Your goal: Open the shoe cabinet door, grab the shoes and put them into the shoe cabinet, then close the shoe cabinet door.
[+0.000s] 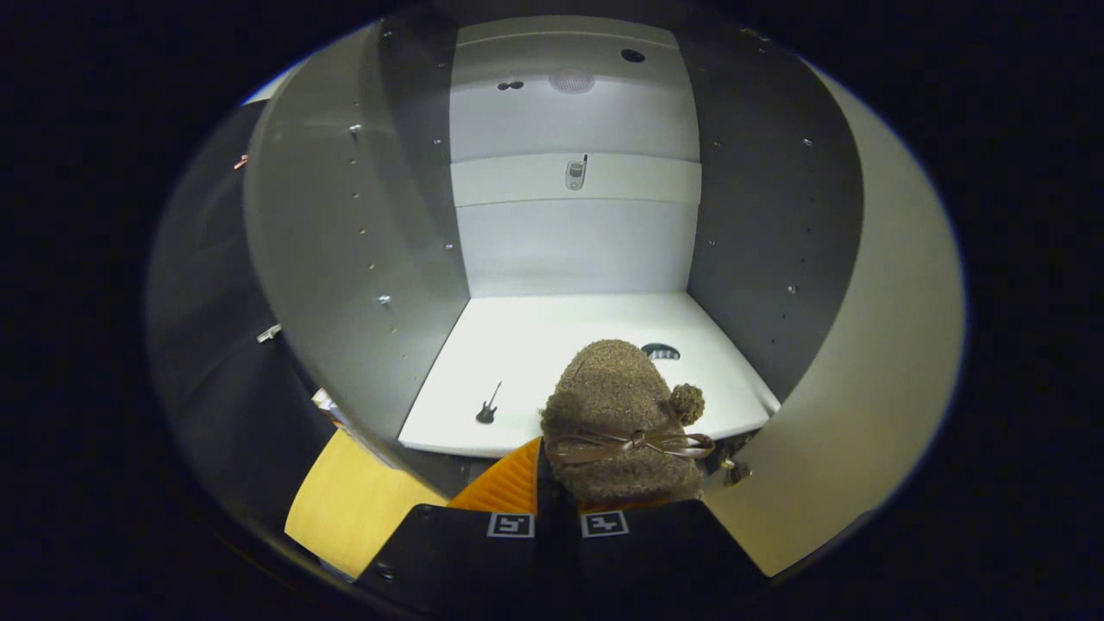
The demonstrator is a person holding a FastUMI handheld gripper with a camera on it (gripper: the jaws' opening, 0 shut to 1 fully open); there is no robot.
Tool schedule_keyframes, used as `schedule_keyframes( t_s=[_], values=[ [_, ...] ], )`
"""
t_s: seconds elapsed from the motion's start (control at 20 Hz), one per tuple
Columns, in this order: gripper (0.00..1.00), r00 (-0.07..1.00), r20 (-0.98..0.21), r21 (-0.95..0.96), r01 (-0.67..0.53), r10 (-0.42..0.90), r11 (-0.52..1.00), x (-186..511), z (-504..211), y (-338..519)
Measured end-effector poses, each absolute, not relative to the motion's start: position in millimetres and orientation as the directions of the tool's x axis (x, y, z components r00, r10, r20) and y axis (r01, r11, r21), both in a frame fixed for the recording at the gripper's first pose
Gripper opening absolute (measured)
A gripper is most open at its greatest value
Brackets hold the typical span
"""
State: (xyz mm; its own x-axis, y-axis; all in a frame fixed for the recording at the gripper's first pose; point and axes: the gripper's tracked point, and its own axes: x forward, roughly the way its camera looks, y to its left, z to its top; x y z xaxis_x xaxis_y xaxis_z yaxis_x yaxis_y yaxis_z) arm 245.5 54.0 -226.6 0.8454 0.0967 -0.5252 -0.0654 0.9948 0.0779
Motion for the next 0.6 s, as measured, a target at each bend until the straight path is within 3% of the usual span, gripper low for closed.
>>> schedule_keyframes(
  t_s=[0.3, 0.6],
  values=[
    [0.05, 0.831, -0.547, 0.045, -0.095, 0.104, 0.994, 323, -239, 66],
    [0.05, 0.809, -0.581, 0.092, -0.044, 0.090, 0.995, 382, -246, 61]
  ],
)
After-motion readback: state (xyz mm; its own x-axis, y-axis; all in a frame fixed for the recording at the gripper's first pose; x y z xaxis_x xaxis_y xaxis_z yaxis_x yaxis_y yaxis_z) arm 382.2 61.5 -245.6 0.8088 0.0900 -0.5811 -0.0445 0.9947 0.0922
